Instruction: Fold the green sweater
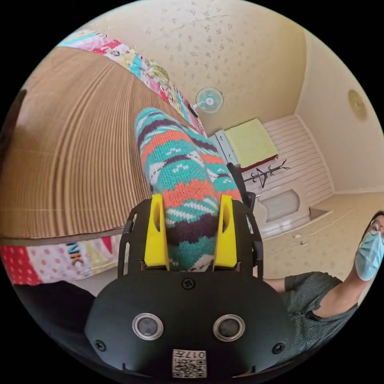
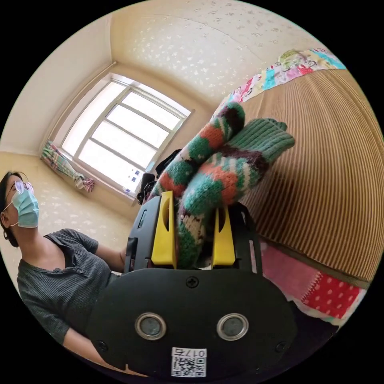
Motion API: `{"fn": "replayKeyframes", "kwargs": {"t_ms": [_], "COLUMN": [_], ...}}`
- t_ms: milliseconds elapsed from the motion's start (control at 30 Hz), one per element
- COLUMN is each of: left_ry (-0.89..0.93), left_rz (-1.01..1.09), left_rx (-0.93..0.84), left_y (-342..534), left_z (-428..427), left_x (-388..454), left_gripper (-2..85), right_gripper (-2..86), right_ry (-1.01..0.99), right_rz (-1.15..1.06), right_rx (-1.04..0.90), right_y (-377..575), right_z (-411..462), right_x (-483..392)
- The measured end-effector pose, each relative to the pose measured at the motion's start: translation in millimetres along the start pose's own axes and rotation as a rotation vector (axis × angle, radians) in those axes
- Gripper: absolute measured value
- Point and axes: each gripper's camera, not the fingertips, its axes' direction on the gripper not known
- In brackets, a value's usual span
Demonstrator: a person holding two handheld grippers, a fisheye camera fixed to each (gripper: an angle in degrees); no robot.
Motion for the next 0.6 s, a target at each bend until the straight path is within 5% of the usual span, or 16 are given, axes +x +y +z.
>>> {"fn": "replayKeyframes", "kwargs": {"t_ms": [167, 300, 500, 600], "left_ry": [-0.159, -0.488, -0.970, -0.948], "left_rz": [0.098, -0.022, -0.374, -0.289], "left_rx": [0.216, 0.251, 0.001, 0.224], "left_y": [-29.3, -62.7, -45.3, -11.0], "left_z": [-209.5, -333.2, -315.8, -326.2], "left_x": [33.5, 14.5, -130.5, -107.6], "left_gripper": [18.4, 18.4, 18.2, 18.9], "right_gripper": [12.3, 12.4, 11.6, 11.8], "right_ry": [-0.190, -0.180, 0.165, 0.150], "right_rz": [-0.146, -0.097, -0.073, -0.099], "right_rx": [0.015, -0.025, -0.223, -0.213], "right_y": [-86.4, -147.1, -114.6, -108.2], "right_z": [108.8, 223.2, 397.1, 389.4], "right_x": [-100.4, -162.4, -148.5, -154.3]}}
